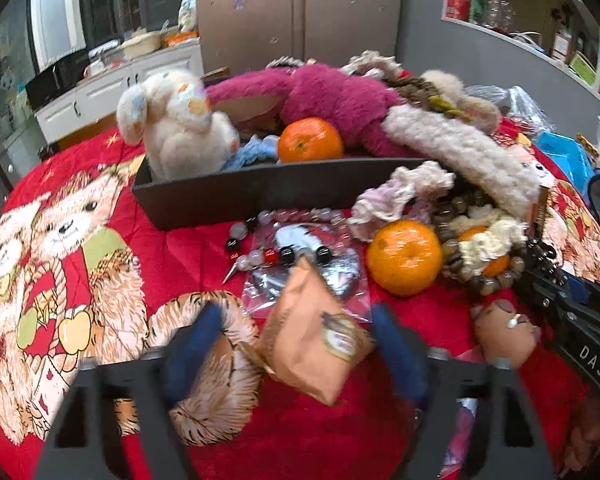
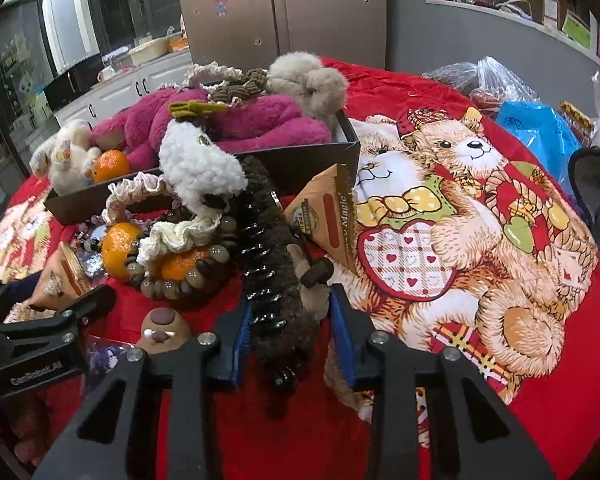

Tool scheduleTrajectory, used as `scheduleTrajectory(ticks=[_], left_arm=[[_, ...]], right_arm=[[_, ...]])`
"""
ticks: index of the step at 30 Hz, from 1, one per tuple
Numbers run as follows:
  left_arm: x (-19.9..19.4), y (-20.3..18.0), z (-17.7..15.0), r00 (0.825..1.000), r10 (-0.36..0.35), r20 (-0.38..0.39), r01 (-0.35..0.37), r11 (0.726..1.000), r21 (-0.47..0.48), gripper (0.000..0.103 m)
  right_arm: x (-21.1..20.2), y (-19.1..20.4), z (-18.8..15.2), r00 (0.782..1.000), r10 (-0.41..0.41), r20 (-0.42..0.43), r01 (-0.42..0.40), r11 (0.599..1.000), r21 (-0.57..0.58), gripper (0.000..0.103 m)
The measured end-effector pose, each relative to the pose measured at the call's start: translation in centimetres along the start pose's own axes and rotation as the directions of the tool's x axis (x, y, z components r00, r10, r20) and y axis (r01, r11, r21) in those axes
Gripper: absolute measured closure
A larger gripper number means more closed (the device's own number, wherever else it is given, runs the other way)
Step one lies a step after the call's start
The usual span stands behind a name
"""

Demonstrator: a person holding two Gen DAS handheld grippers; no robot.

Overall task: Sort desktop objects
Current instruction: 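Move right tool to the brown spiky comb while left tool approaches a clear badge packet, then close right tool on the brown comb while left tool grasps the clear badge packet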

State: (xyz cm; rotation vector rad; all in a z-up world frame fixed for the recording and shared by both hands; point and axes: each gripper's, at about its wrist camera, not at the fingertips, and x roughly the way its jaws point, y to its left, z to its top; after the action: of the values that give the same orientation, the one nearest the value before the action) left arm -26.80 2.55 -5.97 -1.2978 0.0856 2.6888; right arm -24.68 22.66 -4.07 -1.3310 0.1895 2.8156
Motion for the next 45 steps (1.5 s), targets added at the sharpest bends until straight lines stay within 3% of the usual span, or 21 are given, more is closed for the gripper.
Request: scheduleTrajectory(ticks=[19, 20, 21, 31, 32, 33, 34, 37, 45], left_arm=[[-0.8, -0.2, -0.3, 1.0, -0.005, 0.012, 0.005, 1.0, -0.011, 0.04], [-0.9, -0.2, -0.3, 1.0, -0.008, 0.012, 0.008, 1.0, -0.014, 0.049], [-1.1, 0.0, -0.3, 1.0, -0.006, 0.015, 0.006, 1.0, -0.019, 0.049], [-3.7, 0.3, 0.8, 0.996, -0.063, 0.06, 0.066, 0.997, -0.047, 0.05], [-4.1, 0.3, 1.0, 0.995, -0.066, 0.069, 0.07, 0.997, -0.045, 0.059], [-4.6, 0.3, 1.2, 0.995, -0.055, 0.082, 0.059, 0.997, -0.044, 0.097], [-5.3, 0.3, 1.4, 0.995, -0.02, 0.099, 0.025, 0.999, -0.048, 0.097], [-6.0, 0.9, 2.0, 0.987, -0.132, 0.086, 0.139, 0.988, -0.071, 0.099], [-6.4, 0.7, 1.9, 0.986, -0.136, 0.096, 0.142, 0.989, -0.052, 0.1]], right_arm=[[-4.3, -0.7, 0.2, 0.993, 0.068, 0.092, -0.069, 0.998, 0.01, 0.07], [-4.6, -0.7, 0.3, 0.992, 0.073, 0.099, -0.074, 0.997, 0.012, 0.07], [-4.9, -0.7, 0.3, 0.992, 0.075, 0.103, -0.077, 0.997, 0.012, 0.07], [-8.4, -0.4, 0.9, 0.978, 0.11, 0.178, -0.11, 0.994, -0.009, 0.07], [-8.8, -0.4, 1.0, 0.976, 0.117, 0.186, -0.117, 0.993, -0.013, 0.07], [-9.1, -0.3, 1.0, 0.973, 0.125, 0.194, -0.124, 0.992, -0.016, 0.07], [-9.4, -0.3, 1.1, 0.971, 0.13, 0.198, -0.129, 0.991, -0.018, 0.07], [-10.2, 0.0, 1.1, 0.966, 0.149, 0.213, -0.147, 0.989, -0.025, 0.07], [-11.8, 0.7, 1.1, 0.955, 0.171, 0.242, -0.163, 0.985, -0.056, 0.07]])
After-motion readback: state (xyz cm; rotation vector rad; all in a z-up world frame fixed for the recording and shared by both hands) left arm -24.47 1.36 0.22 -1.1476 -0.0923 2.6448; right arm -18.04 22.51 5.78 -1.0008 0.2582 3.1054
